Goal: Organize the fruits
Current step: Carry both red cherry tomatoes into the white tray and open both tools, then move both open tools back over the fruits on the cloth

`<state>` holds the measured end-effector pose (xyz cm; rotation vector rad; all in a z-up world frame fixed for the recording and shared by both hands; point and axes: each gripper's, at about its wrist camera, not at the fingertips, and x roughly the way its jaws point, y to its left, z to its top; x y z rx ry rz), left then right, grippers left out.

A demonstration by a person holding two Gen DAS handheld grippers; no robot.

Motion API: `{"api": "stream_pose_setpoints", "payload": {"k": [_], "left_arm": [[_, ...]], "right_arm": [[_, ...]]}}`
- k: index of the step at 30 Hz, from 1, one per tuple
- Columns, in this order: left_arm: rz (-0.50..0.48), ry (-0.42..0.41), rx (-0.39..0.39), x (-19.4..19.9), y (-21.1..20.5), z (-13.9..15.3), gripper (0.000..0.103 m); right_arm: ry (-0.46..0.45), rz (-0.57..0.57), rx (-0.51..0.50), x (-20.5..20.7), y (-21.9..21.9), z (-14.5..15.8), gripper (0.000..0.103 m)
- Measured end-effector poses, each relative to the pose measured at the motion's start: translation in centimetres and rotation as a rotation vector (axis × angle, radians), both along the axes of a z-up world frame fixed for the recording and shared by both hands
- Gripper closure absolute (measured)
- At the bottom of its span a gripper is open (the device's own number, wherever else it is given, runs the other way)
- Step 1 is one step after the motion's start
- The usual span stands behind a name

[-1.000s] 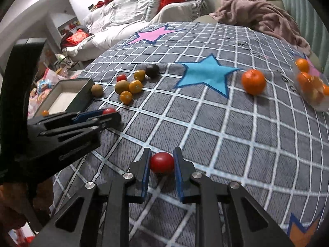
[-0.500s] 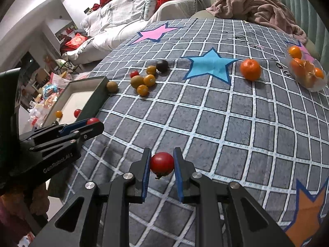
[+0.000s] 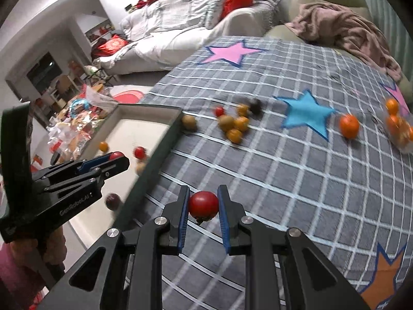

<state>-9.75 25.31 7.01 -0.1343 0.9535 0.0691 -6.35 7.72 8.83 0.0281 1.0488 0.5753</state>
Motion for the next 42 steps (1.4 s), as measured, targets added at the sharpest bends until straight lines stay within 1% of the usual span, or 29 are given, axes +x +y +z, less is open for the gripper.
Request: {"api": "stream_pose_setpoints", "payload": {"k": [8, 12, 20, 26, 30, 31, 32, 33, 34, 35, 36, 37, 38, 39, 40, 42], "left_arm": [[0.09, 0.003, 0.036, 0.0, 6.9, 0.1, 0.078], [0.113, 0.018, 0.047, 1.1, 8.5, -0.6, 0.078], [0.128, 0.065, 0.082, 4.6, 9.3, -3.1, 0.078], [0.143, 0.112, 0.126, 5.8, 9.6, -5.1, 0.078], [0.134, 0.102, 0.147, 5.7, 9.4, -5.3, 0.077], [0.131, 0.102, 0.152, 5.7, 9.3, -5.4, 0.077], [0.129, 0.101, 0.153, 5.7, 9.3, -5.3, 0.077], [0.129, 0.101, 0.15, 5.7, 9.4, -5.4, 0.065], [0.147, 0.098, 0.154, 5.5, 9.6, -5.3, 0.054], [0.165, 0.087, 0.159, 5.4, 9.8, -5.1, 0.03], [0.191, 0.059, 0.159, 5.0, 10.2, -4.8, 0.019], [0.2, 0.037, 0.143, 4.6, 10.5, -4.6, 0.019], [0.198, 0.037, 0.124, 4.4, 10.6, -4.4, 0.019], [0.196, 0.04, 0.116, 4.3, 10.7, -4.3, 0.019], [0.196, 0.04, 0.112, 4.0, 10.7, -4.2, 0.019], [0.195, 0.03, 0.111, 3.4, 10.6, -3.8, 0.019]], "right_arm": [[0.001, 0.1, -0.002, 1.6, 6.9, 0.9, 0.079], [0.016, 0.131, -0.016, 3.3, 10.1, 0.3, 0.079], [0.028, 0.157, -0.079, 6.5, 15.0, -2.6, 0.079], [0.05, 0.175, -0.12, 7.5, 16.4, -4.8, 0.079], [0.039, 0.202, -0.153, 7.3, 16.9, -5.5, 0.078], [0.038, 0.206, -0.154, 7.2, 17.0, -5.5, 0.076], [0.037, 0.206, -0.15, 7.1, 17.0, -5.4, 0.067], [0.032, 0.2, -0.145, 7.1, 16.9, -5.1, 0.058], [0.02, 0.188, -0.15, 7.0, 16.7, -5.0, 0.058], [0.011, 0.177, -0.144, 7.1, 16.3, -4.6, 0.053], [0.014, 0.17, -0.121, 7.2, 15.8, -4.2, 0.047], [0.018, 0.17, -0.094, 7.2, 15.4, -3.9, 0.036], [0.013, 0.157, -0.068, 7.1, 14.8, -3.2, 0.024], [-0.001, 0.144, -0.071, 7.1, 14.5, -2.9, 0.02], [-0.026, 0.127, -0.073, 6.9, 13.8, -2.2, 0.019], [-0.04, 0.109, -0.07, 6.5, 12.6, -1.5, 0.019]]}}
